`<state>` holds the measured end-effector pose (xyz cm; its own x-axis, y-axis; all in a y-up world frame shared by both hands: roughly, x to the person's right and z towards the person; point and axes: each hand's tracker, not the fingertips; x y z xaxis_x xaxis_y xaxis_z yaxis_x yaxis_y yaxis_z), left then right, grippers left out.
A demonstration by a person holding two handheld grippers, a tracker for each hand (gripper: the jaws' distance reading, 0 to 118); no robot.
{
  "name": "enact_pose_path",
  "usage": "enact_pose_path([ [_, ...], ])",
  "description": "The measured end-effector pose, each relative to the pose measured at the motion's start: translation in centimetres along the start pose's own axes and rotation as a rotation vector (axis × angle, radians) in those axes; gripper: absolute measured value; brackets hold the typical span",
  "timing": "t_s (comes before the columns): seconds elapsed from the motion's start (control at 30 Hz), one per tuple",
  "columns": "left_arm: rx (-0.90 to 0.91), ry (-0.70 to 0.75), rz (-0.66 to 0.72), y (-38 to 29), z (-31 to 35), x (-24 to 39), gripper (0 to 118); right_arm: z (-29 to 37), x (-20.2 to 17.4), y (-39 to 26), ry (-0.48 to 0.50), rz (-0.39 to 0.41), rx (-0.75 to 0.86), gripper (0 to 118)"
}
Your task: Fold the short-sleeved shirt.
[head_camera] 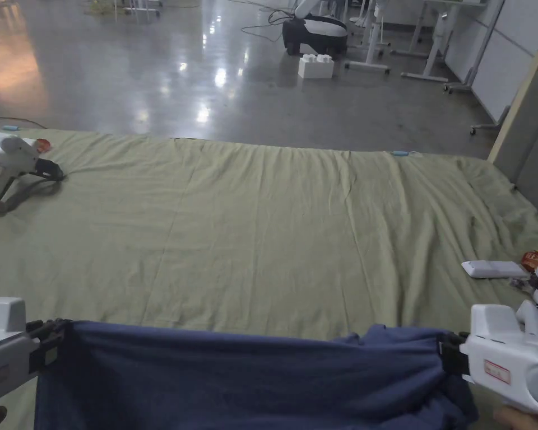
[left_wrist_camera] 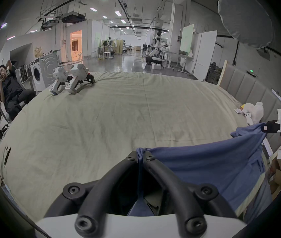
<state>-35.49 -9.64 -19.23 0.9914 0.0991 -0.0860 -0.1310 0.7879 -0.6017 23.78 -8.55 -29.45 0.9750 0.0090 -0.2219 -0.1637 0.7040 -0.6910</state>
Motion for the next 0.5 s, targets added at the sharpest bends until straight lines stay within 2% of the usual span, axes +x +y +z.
enact_pose_path([
  [0.23, -0.021, -0.024, -0.024, -4.5, 4.3, -0.4, 0, 5.4, -1.3, -5.9, -0.033, 0.058, -0.027, 2],
  [0.5, -0.221, -0.003, -0.103, -11.9, 4.6, -0.2, 3, 4.3, -2.3, -14.1, -0.066, 0.083, -0.198, 2],
])
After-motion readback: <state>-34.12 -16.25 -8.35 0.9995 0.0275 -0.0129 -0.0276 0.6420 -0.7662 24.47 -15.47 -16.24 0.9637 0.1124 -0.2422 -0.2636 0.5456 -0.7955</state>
